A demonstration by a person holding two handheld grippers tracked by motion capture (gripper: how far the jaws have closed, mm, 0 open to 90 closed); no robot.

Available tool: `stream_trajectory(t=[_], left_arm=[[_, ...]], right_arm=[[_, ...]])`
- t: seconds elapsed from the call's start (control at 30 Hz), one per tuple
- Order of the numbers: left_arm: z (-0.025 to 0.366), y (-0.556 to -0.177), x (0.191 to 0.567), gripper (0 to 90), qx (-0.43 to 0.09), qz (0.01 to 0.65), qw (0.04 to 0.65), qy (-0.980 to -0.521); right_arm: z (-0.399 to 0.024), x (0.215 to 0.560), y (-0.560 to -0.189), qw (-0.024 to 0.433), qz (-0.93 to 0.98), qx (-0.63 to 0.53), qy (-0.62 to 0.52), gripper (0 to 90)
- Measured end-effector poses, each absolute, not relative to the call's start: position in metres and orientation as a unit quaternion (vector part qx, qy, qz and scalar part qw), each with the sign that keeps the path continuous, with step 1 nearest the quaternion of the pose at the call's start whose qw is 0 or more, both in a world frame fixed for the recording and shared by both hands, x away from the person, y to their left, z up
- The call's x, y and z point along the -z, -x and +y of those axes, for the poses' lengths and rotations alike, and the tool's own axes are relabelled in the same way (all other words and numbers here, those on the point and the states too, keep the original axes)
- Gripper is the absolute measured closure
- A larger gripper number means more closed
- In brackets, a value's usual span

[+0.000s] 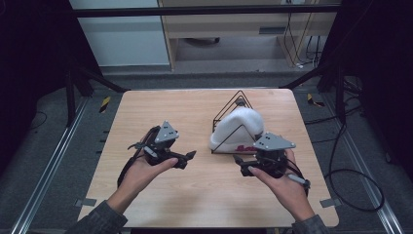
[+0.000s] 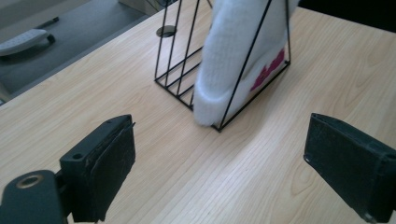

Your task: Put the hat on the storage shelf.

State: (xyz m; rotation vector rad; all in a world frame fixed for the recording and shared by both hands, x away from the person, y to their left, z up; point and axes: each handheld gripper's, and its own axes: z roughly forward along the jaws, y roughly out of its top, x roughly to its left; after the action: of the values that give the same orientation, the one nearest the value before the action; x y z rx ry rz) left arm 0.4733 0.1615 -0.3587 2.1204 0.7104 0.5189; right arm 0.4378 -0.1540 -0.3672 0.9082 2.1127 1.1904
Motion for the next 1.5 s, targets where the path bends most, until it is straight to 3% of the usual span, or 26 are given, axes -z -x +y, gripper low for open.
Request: stream_trajectory(t=[0.77, 1.2, 1.5], left_arm=[[0.24, -0.472, 0.404, 5.0, -0.203, 0.336, 0.397, -0.83], [0.26, -0.474, 0.431, 4.9, -0.195, 0.35, 0.38, -0.834], [0.273, -0.474, 0.452, 4.9, -0.189, 0.364, 0.377, -0.831]], right_arm=[[-0.069, 0.395, -0.465, 0.211, 0.824, -0.432, -0.3, 6.5], [-0.034, 0.429, -0.48, 0.175, 0.844, -0.404, -0.305, 10.1], [-0.024, 0.447, -0.48, 0.178, 0.853, -0.383, -0.307, 10.6]])
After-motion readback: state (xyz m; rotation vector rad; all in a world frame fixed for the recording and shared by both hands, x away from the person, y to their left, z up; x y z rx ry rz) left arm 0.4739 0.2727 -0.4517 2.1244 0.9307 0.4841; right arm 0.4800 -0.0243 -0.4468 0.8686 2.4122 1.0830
